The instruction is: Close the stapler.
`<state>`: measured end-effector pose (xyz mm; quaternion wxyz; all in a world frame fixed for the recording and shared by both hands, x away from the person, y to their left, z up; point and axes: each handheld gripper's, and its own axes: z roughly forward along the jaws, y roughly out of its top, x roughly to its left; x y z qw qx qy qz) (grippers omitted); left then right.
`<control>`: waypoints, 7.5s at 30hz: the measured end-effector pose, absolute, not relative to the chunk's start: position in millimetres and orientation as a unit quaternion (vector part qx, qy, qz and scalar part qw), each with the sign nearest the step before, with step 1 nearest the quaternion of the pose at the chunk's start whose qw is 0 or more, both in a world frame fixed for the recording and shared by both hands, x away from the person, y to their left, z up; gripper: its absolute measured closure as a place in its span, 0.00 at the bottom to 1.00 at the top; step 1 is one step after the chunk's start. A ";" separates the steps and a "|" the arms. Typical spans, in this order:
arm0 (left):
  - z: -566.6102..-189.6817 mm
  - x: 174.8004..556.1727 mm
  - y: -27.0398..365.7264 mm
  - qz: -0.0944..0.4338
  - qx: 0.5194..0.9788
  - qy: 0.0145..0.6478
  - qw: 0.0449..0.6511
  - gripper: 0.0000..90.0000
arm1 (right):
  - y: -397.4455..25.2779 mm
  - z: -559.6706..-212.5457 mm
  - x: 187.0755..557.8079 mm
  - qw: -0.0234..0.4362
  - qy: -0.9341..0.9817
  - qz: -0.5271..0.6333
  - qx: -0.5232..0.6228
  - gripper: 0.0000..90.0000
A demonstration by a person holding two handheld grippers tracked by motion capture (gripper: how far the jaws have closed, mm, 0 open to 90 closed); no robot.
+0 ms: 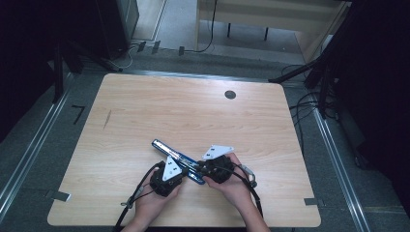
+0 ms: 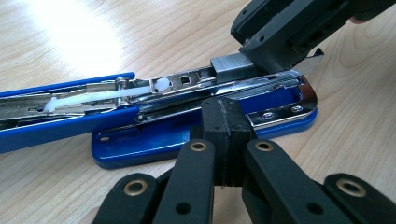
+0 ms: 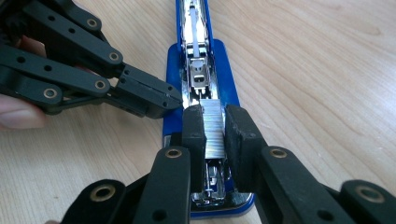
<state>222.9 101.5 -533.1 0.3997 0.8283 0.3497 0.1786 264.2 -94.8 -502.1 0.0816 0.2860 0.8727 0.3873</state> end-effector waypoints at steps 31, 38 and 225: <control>-533.2 222.8 101.4 0.179 0.828 0.350 0.400 1.00 | -91.9 -491.0 262.3 0.080 0.889 0.360 0.272 0.89; -533.2 222.8 101.2 0.179 0.827 0.350 0.401 1.00 | -91.7 -491.8 262.7 0.081 0.890 0.359 0.270 0.89; -532.8 236.7 118.9 0.128 0.806 0.393 0.423 1.00 | -59.7 -474.7 269.9 0.132 0.838 0.445 0.288 1.00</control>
